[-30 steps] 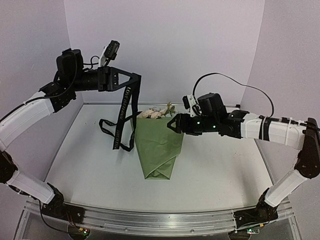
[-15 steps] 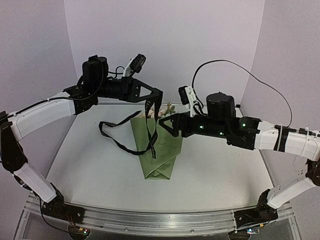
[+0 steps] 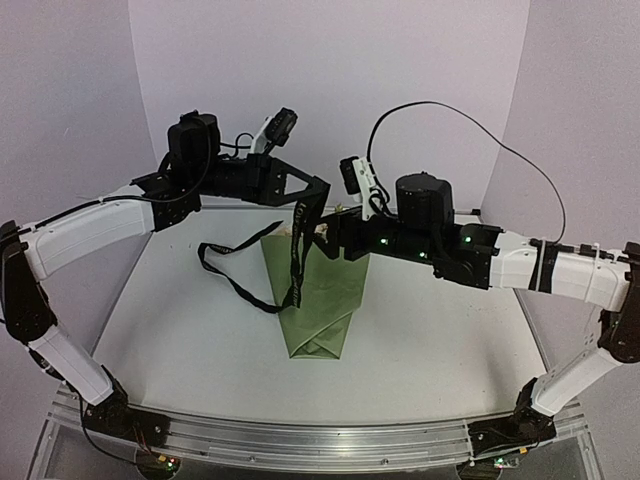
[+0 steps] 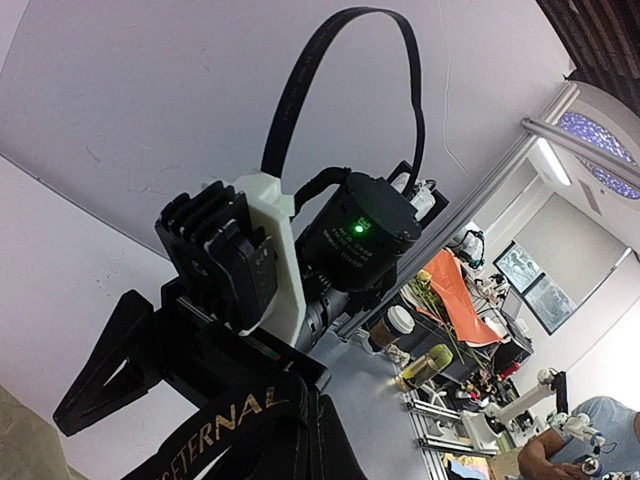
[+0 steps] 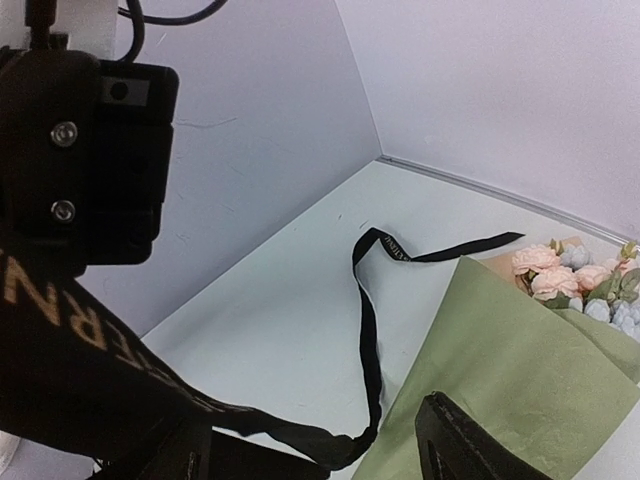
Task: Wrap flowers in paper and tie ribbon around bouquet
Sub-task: Pass from the left arm to the right, then pick up the ribbon from the corner of the board, then straighten the ribbon at the center of the board, then pick up the folded bouquet, then place the folded bouquet on the ribbon.
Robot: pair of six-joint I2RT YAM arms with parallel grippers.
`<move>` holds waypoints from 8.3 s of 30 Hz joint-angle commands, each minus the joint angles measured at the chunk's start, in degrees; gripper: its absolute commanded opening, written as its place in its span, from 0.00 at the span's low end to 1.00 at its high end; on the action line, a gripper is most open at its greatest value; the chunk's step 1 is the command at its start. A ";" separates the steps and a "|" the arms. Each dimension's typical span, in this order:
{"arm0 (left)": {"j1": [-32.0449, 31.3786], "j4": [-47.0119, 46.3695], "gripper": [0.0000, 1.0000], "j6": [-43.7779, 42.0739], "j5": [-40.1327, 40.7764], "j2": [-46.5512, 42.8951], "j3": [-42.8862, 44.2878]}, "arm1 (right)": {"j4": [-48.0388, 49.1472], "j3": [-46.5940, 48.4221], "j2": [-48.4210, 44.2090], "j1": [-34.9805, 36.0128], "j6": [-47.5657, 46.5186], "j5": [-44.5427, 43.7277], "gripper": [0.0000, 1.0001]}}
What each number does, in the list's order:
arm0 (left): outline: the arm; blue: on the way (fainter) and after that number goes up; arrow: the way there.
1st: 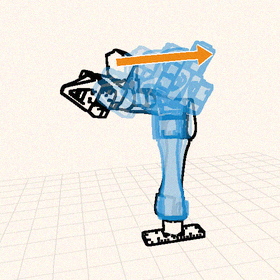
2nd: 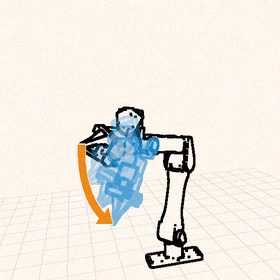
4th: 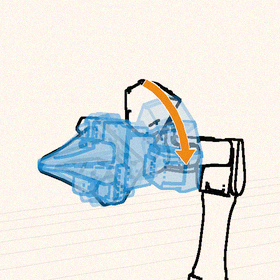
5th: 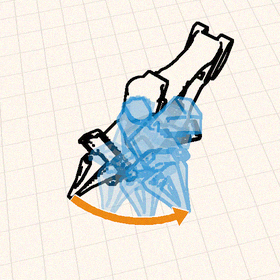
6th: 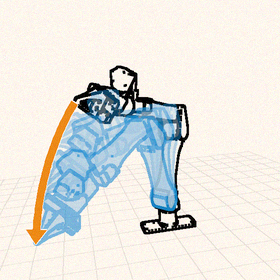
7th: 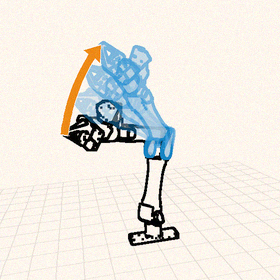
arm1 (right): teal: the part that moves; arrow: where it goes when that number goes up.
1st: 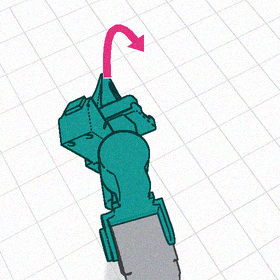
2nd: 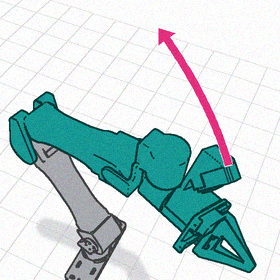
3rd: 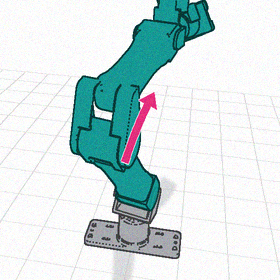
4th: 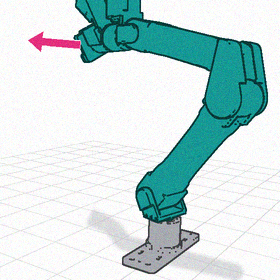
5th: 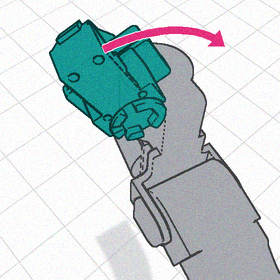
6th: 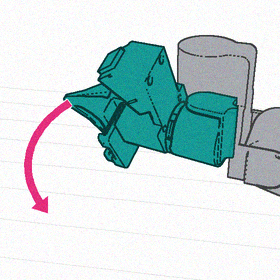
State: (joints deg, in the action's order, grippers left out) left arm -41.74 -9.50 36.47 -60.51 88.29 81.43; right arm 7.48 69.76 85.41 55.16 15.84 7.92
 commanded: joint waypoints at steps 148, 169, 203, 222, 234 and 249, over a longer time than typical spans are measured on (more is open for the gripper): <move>15.10 37.42 0.52 21.09 71.91 -27.70 -50.85 | -66.60 -22.97 -19.30 -14.37 25.67 -31.14 0.63; 0.67 3.29 0.46 15.65 38.56 -8.26 -43.63 | -35.92 -14.75 4.97 -0.04 36.43 -5.41 0.45; 12.03 0.93 0.57 11.44 27.22 20.17 -25.52 | -0.31 -8.20 25.92 -15.91 45.28 10.94 0.72; 11.98 7.46 0.15 16.54 18.04 25.50 -15.06 | -4.22 -2.08 26.99 -17.18 54.79 16.58 0.00; 11.71 12.90 0.07 17.51 16.00 19.90 -18.20 | -6.75 -7.44 20.62 -15.56 60.73 17.17 0.00; 5.99 9.78 0.08 21.64 20.86 11.23 -29.44 | -6.88 -18.14 13.88 -8.00 62.82 10.69 0.00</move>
State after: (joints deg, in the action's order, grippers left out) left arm -34.33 2.70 56.04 -41.88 104.09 55.01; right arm 1.53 53.94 102.73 45.45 78.07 21.69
